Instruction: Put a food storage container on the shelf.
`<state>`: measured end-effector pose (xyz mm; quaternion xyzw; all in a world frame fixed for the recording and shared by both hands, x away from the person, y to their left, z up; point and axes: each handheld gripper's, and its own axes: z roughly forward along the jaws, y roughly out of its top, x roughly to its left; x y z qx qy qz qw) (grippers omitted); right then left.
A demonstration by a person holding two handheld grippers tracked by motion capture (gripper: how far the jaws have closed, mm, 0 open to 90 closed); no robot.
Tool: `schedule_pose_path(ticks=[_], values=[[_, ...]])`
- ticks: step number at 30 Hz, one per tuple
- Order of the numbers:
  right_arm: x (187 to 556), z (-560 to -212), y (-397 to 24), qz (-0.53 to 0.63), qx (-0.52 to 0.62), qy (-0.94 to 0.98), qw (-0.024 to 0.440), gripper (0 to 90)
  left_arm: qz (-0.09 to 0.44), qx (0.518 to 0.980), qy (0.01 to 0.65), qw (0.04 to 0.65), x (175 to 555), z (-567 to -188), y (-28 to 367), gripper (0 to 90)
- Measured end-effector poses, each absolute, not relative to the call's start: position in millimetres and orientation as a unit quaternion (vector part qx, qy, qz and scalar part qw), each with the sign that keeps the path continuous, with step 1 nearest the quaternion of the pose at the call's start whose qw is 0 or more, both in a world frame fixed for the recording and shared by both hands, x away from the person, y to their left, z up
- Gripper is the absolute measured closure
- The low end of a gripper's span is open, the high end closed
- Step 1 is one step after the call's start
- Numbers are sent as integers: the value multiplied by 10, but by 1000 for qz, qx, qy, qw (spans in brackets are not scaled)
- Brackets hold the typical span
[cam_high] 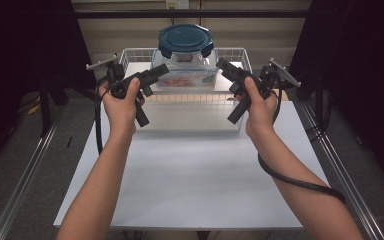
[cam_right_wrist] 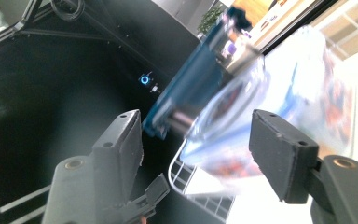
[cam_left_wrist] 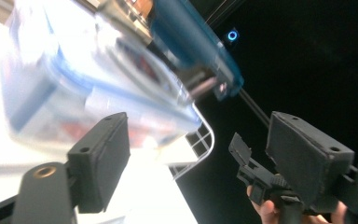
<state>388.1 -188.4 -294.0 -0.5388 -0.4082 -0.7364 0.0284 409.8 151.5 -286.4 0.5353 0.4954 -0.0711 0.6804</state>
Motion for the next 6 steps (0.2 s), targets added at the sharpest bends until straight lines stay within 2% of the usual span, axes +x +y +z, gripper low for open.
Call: schedule_pose_path(ticks=[6], values=[[3647, -3144, -1882, -729, -533, -428, 32, 300, -75, 541, 499, 673, 3933, -3037, 1521, 162]])
